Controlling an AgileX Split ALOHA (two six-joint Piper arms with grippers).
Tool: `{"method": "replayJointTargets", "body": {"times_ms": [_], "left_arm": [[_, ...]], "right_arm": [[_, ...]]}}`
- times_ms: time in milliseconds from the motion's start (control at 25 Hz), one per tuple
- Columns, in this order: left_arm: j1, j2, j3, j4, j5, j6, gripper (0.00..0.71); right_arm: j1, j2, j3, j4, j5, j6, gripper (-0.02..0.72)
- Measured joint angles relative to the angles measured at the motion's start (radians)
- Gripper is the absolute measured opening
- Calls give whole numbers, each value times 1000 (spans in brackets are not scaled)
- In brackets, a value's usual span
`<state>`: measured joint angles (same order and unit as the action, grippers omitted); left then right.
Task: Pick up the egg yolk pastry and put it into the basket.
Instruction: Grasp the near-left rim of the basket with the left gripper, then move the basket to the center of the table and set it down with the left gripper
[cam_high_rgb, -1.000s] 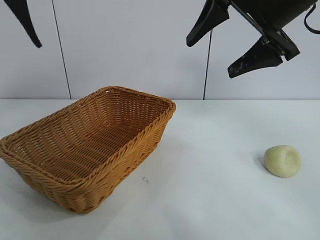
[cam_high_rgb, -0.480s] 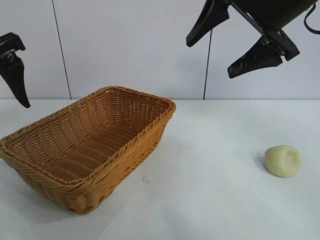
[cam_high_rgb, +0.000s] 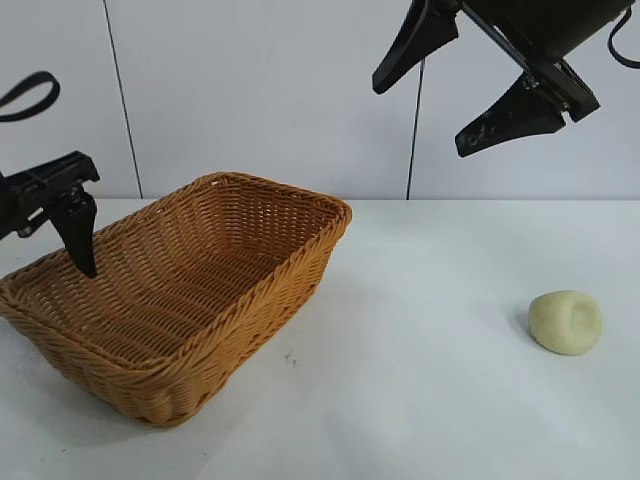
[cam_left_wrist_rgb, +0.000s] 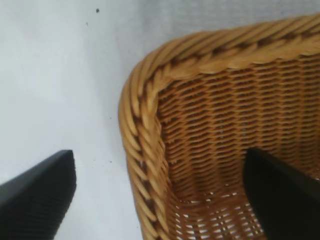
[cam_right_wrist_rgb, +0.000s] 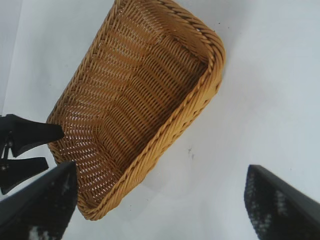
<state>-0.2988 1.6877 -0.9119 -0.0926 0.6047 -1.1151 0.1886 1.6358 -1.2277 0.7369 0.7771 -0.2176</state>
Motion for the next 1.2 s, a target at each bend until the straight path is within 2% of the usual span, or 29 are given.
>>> {"method": "replayJointTargets", "body": {"times_ms": [320, 400, 520, 680, 720, 880, 1080, 1200], "left_arm": [[0, 102, 4, -45, -47, 0, 696], [0, 102, 6, -46, -53, 0, 659], [0, 102, 6, -50, -55, 0, 493], [0, 102, 7, -53, -51, -2, 186], [0, 102, 7, -60, -58, -11, 155], [7, 102, -2, -105, -50, 40, 155], [66, 103, -97, -244, 53, 304, 149], [99, 121, -176, -274, 109, 428, 149]], "right_arm": [[0, 0, 0, 0, 0, 0, 624], [0, 0, 0, 0, 0, 0, 624], [0, 0, 0, 0, 0, 0, 624], [0, 0, 0, 0, 0, 0, 624], [0, 0, 0, 0, 0, 0, 624], [0, 0, 0, 0, 0, 0, 624], [0, 0, 0, 0, 1, 0, 624], [0, 0, 0, 0, 4, 0, 624]]}}
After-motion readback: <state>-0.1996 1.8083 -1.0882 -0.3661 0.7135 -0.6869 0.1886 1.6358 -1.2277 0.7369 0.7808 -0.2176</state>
